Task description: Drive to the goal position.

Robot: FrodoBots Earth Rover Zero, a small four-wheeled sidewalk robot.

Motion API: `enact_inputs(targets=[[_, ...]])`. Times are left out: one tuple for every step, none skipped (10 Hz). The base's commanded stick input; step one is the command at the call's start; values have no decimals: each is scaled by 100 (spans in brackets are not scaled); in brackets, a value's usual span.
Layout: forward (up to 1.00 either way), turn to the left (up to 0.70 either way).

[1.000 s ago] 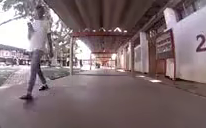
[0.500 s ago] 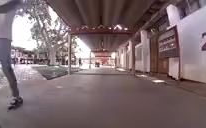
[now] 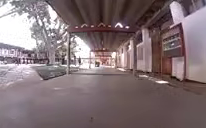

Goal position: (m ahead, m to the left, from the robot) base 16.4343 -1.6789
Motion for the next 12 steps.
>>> enact_inputs(targets=[[50,0],[50,0],[50,0],[50,0],[50,0],[50,0],[50,0],[50,0],[50,0],[50,0],[50,0],[50,0]])
